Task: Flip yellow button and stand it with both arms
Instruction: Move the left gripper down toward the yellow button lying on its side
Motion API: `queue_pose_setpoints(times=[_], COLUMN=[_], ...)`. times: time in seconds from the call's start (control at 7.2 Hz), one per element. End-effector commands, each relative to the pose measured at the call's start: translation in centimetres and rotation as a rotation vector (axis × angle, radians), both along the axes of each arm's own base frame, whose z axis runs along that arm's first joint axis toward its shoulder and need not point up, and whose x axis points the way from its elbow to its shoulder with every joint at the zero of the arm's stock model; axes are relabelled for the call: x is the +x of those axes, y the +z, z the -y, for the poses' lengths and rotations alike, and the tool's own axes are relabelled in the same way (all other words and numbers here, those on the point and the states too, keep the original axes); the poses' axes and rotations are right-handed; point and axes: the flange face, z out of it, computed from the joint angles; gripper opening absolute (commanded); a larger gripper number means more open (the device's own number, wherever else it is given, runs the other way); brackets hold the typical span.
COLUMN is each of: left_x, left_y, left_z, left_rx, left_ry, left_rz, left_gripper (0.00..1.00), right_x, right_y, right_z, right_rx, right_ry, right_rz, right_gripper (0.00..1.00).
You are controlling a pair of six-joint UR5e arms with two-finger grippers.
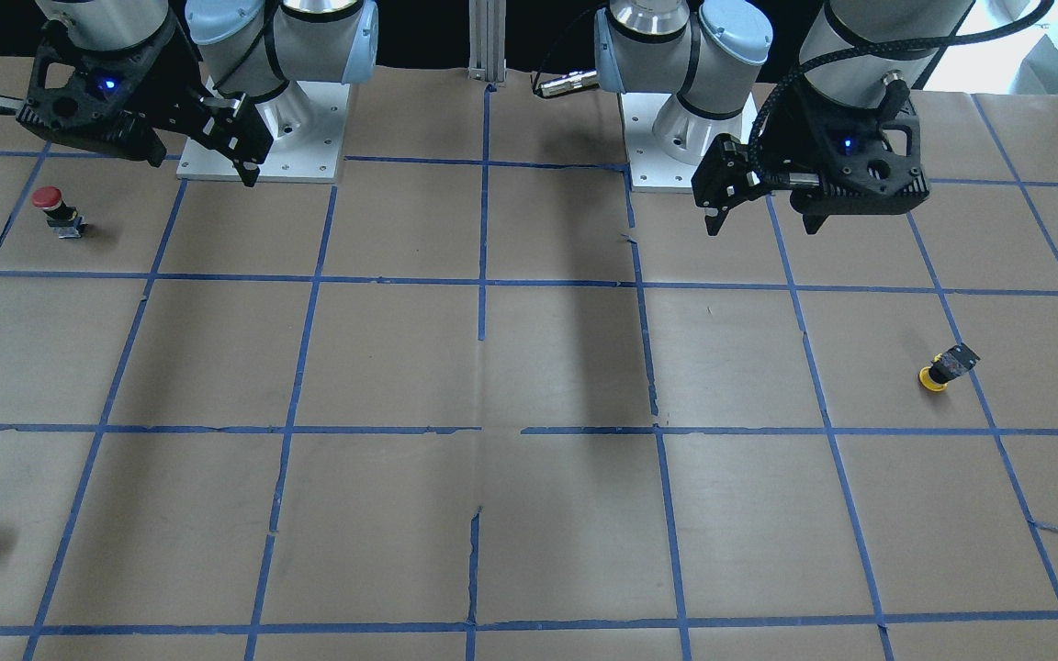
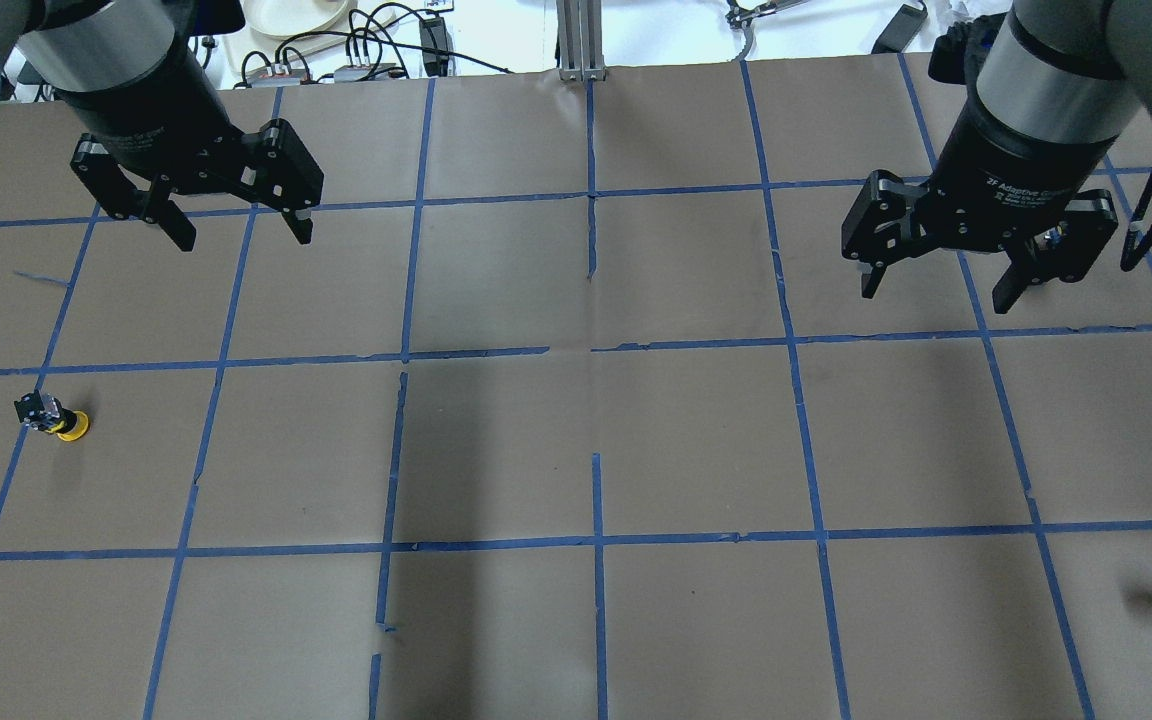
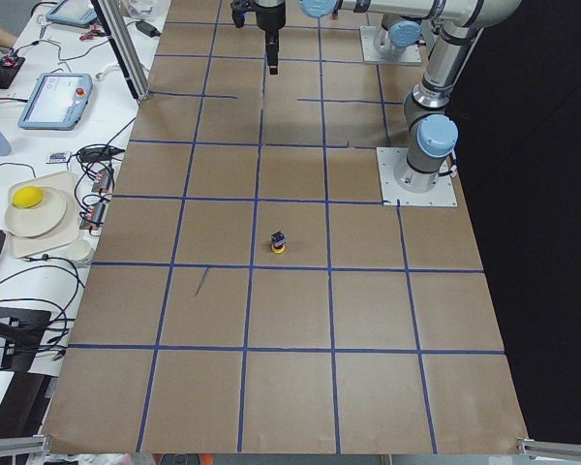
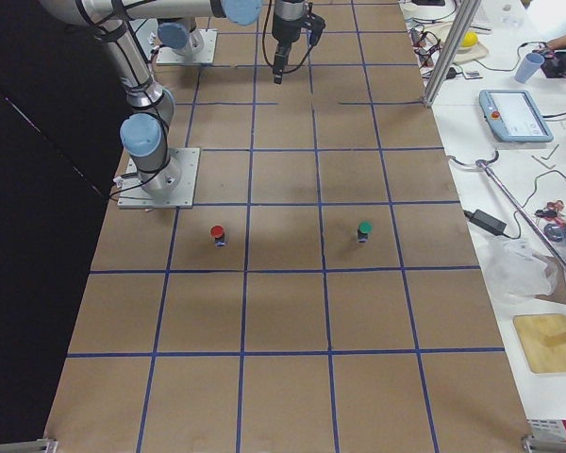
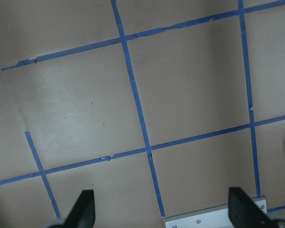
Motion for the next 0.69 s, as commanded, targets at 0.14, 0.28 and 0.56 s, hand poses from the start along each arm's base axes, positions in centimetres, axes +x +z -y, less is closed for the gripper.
queue_pose_setpoints(times=[0.14, 0.28, 0.56], left_x=[0.2, 0.5, 6.1], left_y=[0.1, -0.3, -3.6], left_z=[-0.3, -0.1, 0.3], left_rx=[-0.005, 0.010, 0.083], left_ry=[0.000, 0.009, -0.058], left_rz=[0.003, 0.003, 0.041], left_gripper=[1.00, 1.00, 1.00], right_x=[0.1, 0.0, 0.0], right_y=[-0.1, -0.1, -0.1], right_z=[0.0, 0.1, 0.1], right_rx=[0.002, 0.001, 0.002], right_ry=[-0.003, 0.006, 0.003], right_rz=[0.004, 0.002, 0.002], right_gripper=[1.00, 1.00, 1.00])
